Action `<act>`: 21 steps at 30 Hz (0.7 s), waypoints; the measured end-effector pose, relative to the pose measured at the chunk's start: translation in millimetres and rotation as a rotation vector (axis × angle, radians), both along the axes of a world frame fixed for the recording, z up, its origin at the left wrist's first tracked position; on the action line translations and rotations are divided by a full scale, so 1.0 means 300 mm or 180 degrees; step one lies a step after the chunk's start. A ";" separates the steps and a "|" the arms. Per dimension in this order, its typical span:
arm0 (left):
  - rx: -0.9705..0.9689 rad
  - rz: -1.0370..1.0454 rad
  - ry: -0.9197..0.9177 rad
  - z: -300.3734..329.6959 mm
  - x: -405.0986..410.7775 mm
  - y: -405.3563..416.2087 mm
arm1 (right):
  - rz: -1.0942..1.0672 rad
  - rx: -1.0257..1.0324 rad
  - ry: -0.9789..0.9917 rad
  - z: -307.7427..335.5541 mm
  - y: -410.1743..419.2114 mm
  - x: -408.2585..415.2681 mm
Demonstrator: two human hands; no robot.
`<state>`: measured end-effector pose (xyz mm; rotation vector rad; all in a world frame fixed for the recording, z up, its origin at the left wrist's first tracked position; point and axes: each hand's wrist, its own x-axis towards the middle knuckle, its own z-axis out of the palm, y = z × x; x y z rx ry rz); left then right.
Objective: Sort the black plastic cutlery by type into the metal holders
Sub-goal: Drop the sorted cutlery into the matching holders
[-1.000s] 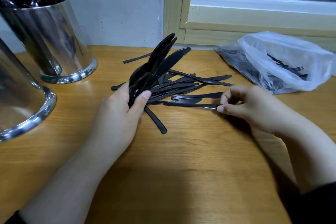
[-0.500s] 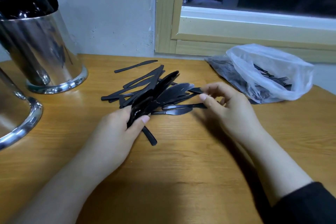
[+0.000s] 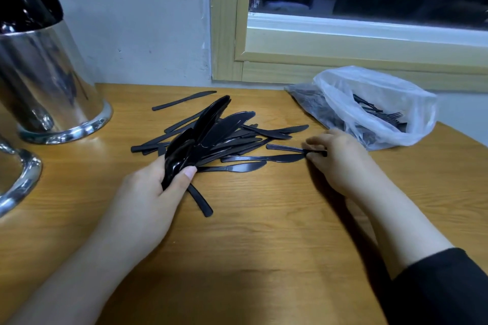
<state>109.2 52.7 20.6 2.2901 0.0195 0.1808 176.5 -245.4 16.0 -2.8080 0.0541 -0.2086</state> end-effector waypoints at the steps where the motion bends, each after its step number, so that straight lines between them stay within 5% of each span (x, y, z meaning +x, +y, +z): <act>1: -0.0007 0.0016 0.0014 0.002 -0.001 -0.001 | -0.0162 -0.0012 0.0089 0.005 -0.017 0.000; 10: 0.0005 0.0002 0.0063 -0.009 0.003 0.004 | -0.0312 0.0314 0.0567 0.018 -0.051 0.007; 13: -0.0071 0.0011 0.0004 -0.015 0.007 0.013 | -0.0264 0.0533 -0.0057 0.013 -0.049 0.002; 16: -0.0119 -0.0014 -0.0082 -0.023 0.008 0.019 | -0.0033 0.1454 -0.1084 0.064 -0.011 -0.027; 21: -0.0342 0.0323 -0.0637 -0.002 0.008 0.028 | 0.1036 0.2026 -0.0008 0.069 0.152 -0.109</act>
